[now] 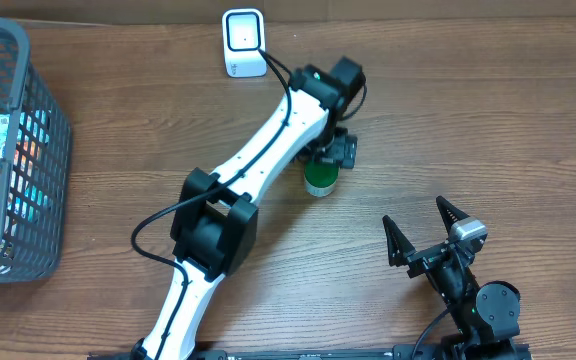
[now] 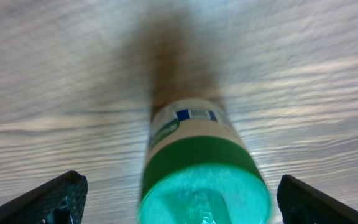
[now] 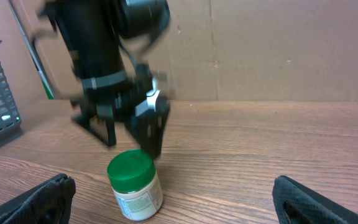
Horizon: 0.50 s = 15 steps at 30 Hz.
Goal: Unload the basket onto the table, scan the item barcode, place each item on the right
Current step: 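Set the green-lidded jar down on the table center, release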
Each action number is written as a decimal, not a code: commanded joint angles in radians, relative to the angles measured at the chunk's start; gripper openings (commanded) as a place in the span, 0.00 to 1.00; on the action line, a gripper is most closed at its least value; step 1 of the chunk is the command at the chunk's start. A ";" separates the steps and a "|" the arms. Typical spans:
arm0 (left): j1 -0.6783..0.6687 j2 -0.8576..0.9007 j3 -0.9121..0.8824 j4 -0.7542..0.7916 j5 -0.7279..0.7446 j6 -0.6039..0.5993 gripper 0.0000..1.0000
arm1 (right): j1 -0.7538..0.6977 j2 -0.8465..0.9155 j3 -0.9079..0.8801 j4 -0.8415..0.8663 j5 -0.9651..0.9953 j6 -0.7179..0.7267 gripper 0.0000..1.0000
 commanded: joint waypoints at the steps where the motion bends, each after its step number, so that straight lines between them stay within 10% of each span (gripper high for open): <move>1: 0.046 -0.081 0.168 -0.053 -0.051 -0.001 1.00 | 0.007 -0.010 -0.011 0.004 0.010 0.006 1.00; 15: 0.538 -0.435 0.487 -0.310 -0.088 0.028 1.00 | 0.007 -0.010 -0.011 0.004 0.010 0.005 1.00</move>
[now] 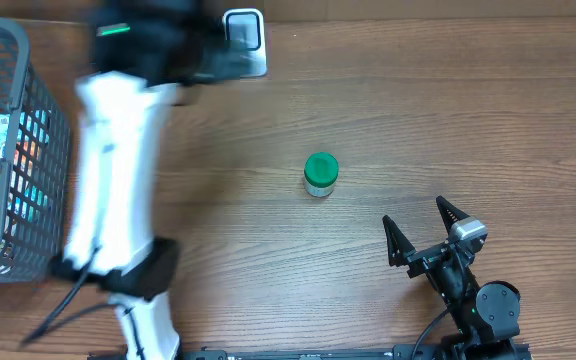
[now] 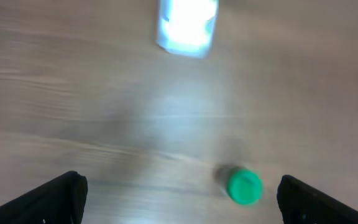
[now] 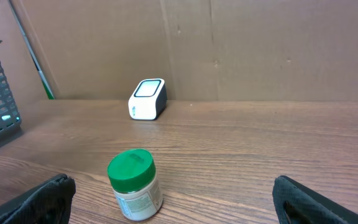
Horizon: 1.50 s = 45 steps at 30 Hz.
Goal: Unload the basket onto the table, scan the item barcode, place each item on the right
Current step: 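Set the green-lidded jar down on the table center, release, then reach the left gripper into the basket and grasp the teal tissue pack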
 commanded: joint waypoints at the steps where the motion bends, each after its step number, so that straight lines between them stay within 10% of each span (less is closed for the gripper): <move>1: 0.163 -0.100 0.016 -0.009 -0.021 0.024 1.00 | 0.007 -0.010 -0.011 0.004 0.010 0.006 1.00; 18: 0.964 -0.149 -0.246 0.021 0.037 0.033 0.95 | 0.007 -0.010 -0.011 0.004 0.010 0.006 1.00; 35: 0.994 -0.138 -1.057 0.501 0.041 0.174 0.99 | 0.007 -0.010 -0.011 0.004 0.010 0.006 1.00; 45: 0.987 -0.136 -1.205 0.734 0.042 0.231 1.00 | 0.007 -0.010 -0.011 0.004 0.010 0.006 1.00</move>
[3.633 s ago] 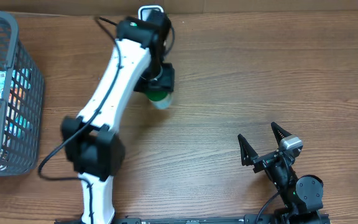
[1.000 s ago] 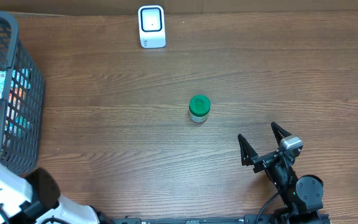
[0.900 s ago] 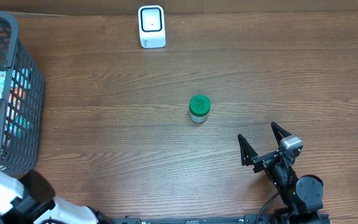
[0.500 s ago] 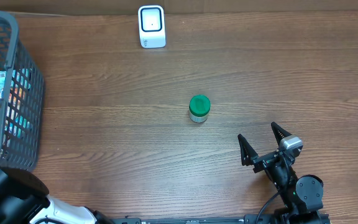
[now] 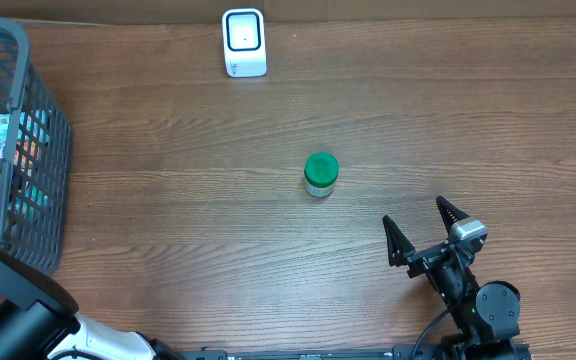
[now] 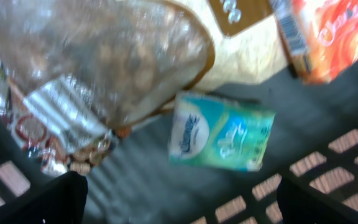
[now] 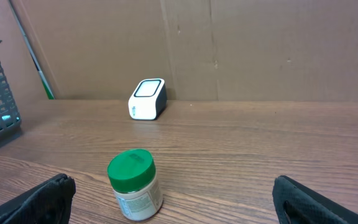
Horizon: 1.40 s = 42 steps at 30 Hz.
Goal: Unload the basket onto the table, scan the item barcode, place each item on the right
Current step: 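Reach the left gripper into the basket and grasp the teal tissue pack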
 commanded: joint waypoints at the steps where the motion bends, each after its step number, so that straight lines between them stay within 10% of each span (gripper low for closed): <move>1: -0.013 0.006 -0.031 0.043 0.010 0.037 1.00 | 0.007 -0.010 -0.011 0.003 0.010 0.006 1.00; 24: -0.054 0.210 -0.033 0.160 0.089 0.123 0.96 | 0.007 -0.010 -0.011 0.003 0.010 0.006 1.00; 31: -0.051 0.214 -0.033 0.143 0.081 0.115 0.61 | 0.007 -0.010 -0.011 0.003 0.010 0.006 1.00; 42: -0.051 0.205 0.126 -0.014 0.079 0.085 0.45 | 0.007 -0.010 -0.011 0.003 0.010 0.006 1.00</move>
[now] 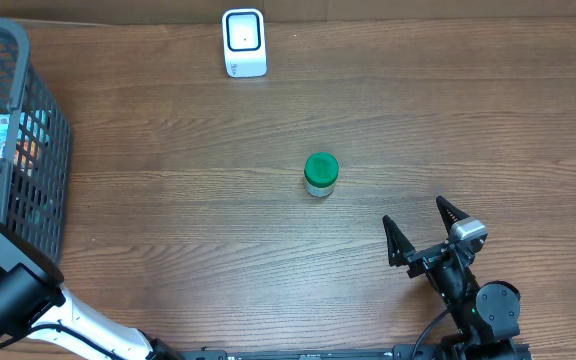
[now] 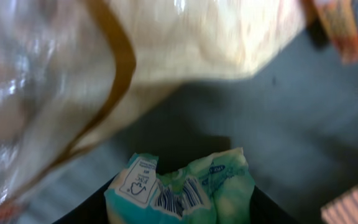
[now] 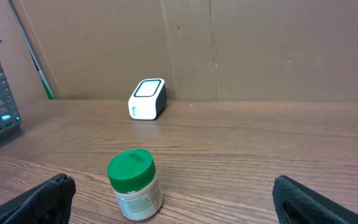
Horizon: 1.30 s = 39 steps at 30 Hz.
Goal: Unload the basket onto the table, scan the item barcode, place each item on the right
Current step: 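Reach the left gripper into the basket and grasp the teal tissue pack, then carry the teal tissue pack to the scanner with the left gripper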
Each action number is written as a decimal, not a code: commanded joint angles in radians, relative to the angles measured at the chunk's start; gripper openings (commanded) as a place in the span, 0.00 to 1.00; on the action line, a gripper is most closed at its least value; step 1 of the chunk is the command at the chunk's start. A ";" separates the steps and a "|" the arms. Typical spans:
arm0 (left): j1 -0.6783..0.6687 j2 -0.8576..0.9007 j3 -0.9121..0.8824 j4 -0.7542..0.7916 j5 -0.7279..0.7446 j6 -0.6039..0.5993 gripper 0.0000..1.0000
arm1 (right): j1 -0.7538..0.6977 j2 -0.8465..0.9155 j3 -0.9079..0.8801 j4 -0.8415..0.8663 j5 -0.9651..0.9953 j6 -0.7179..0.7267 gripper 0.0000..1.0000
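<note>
Down in the grey basket (image 1: 28,150), my left gripper (image 2: 180,210) is shut on a teal tissue packet (image 2: 185,185). The packet is crumpled between the dark jaws, and its barcode faces the camera. The white barcode scanner (image 1: 244,42) stands at the table's far edge and also shows as the scanner (image 3: 146,99). My right gripper (image 1: 428,236) rests open near the front edge with nothing in it, and appears as the right gripper (image 3: 174,200).
A green-lidded jar (image 1: 320,173) stands mid-table, and the same jar (image 3: 134,183) sits just before my right fingers. In the basket a large clear snack bag (image 2: 104,62) and an orange packet (image 2: 347,25) lie beside the teal packet. A cardboard wall (image 3: 260,50) backs the table.
My left gripper was open above the teal packet, which lay flat on the basket floor. Now it is lower and shut on the packet, which is crumpled. The right arm has not moved.
My left gripper stood open over the green-lidded jar at mid-table. Then the arm was over at the left, with the jar left standing. Then it was inside the basket above the teal packet, and now it grips that packet.
</note>
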 commanded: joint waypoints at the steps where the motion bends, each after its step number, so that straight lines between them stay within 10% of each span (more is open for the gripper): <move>1: -0.006 0.007 0.161 -0.077 0.000 -0.022 0.45 | 0.007 -0.010 -0.011 0.004 0.011 0.006 1.00; 21: -0.121 0.006 1.332 -0.723 0.192 -0.116 0.44 | 0.007 -0.010 -0.011 0.005 0.010 0.006 1.00; 39: -0.866 0.010 0.959 -0.732 0.068 -0.060 0.45 | 0.007 -0.010 -0.011 0.005 0.010 0.006 1.00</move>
